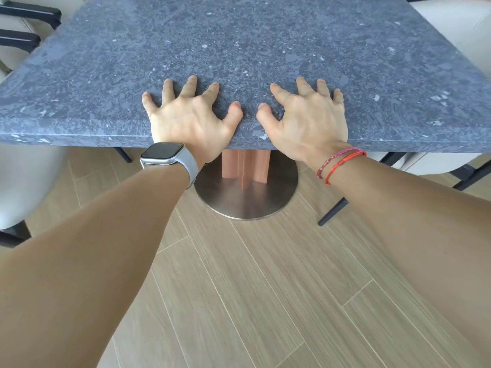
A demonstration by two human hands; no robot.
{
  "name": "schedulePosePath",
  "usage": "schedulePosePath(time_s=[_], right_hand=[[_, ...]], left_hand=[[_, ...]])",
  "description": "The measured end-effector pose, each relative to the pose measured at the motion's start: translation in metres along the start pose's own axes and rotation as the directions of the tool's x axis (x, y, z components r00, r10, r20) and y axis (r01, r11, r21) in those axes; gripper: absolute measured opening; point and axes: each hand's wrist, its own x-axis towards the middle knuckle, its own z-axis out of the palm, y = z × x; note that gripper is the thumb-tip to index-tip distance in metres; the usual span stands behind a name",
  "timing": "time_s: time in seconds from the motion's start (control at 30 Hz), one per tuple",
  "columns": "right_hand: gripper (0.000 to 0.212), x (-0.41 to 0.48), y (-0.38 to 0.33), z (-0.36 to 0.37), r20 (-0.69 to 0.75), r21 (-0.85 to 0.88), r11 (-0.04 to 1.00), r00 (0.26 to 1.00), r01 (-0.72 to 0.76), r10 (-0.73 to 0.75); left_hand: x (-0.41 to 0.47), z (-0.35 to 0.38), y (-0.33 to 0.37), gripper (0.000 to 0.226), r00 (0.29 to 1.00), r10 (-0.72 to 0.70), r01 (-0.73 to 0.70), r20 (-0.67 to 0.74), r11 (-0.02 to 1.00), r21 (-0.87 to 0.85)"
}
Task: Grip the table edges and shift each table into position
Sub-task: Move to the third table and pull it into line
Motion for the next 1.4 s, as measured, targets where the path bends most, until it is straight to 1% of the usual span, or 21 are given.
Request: schedulePosePath(time_s=[0.17, 0.33, 0.47, 0.77, 0.93, 1.23, 1.4], right_hand=[[0.067, 0.0, 0.0, 0.0, -0.009, 0.008, 1.0, 1.0, 0.003, -0.003], [0.07, 0.0, -0.001, 0.0, -0.013, 0.012, 1.0, 1.0, 0.018, -0.018], [0.069, 0.0, 0.001, 0.001, -0.034, 0.01, 1.0, 0.999, 0.009, -0.009], [0.069, 0.002, 0.002, 0.004, 0.006, 0.01, 1.0, 1.0, 0.017, -0.017], [0.069, 0.002, 0.002, 0.001, 0.044, 0.02, 1.0, 0.999, 0.016, -0.016], [0.071, 0.0, 0.004, -0.003, 0.045, 0.051, 0.999, 0.999, 0.019, -0.021], [0.072, 0.001, 0.003, -0.006, 0.072, 0.046, 0.999, 0.997, 0.021, -0.025]], left_hand=[[0.0, 0.001, 0.0, 0.071, 1.0, -0.011, 0.011, -0.018, 1.0, -0.012], [0.001, -0.001, 0.0, 0.07, 1.0, 0.01, -0.01, -0.029, 1.0, -0.011], [-0.001, 0.003, -0.001, 0.068, 0.997, 0.012, -0.014, -0.079, 1.0, -0.023], [-0.001, 0.006, 0.0, 0.068, 0.994, 0.008, -0.014, -0.112, 0.999, -0.05], [-0.002, 0.005, 0.001, 0.069, 0.994, -0.006, 0.0, -0.111, 0.999, -0.053], [-0.003, 0.004, 0.002, 0.065, 0.992, -0.019, 0.012, -0.125, 0.998, -0.058], [-0.002, 0.001, 0.003, 0.067, 0.997, -0.027, 0.024, -0.071, 0.999, -0.047]])
